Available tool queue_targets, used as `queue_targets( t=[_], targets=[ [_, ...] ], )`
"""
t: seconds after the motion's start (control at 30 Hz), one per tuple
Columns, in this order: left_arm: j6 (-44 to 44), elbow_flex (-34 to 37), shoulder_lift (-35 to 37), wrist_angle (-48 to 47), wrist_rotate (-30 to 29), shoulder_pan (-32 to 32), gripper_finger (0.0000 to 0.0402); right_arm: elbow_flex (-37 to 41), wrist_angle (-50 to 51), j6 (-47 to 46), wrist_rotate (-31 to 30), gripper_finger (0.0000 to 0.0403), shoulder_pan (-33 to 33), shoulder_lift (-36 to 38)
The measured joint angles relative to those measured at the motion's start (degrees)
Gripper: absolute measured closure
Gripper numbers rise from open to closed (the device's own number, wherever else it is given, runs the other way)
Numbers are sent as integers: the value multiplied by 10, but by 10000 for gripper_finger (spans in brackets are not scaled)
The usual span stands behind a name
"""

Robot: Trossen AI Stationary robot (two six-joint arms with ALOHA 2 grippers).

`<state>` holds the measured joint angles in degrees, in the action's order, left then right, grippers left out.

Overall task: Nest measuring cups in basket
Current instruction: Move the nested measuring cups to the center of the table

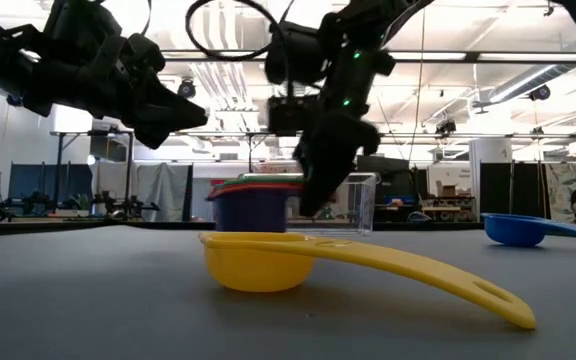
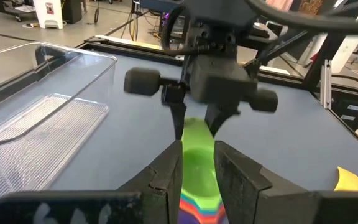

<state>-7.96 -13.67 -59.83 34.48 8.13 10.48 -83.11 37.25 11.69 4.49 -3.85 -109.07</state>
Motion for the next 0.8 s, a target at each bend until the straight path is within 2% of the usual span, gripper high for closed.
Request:
queue_targets(
  t=[0.23, 0.43, 0.57, 0.7, 0.8],
  targets=[
    [15, 0, 25, -30, 16, 0, 327, 75, 13, -47, -1, 275, 11, 96],
    [32, 1, 70, -60, 17, 0, 327, 213, -57, -128, -4, 275, 38, 223],
    [47, 1, 108, -81, 18, 0, 327, 299, -98, -189, -40, 276, 64, 296],
    [67, 1, 158, -105, 19, 0, 327, 349, -119, -230, -77, 276, 92, 339],
    [80, 1, 198, -118, 19, 0, 327, 368, -130, -247, -80, 276, 105, 350]
  ],
)
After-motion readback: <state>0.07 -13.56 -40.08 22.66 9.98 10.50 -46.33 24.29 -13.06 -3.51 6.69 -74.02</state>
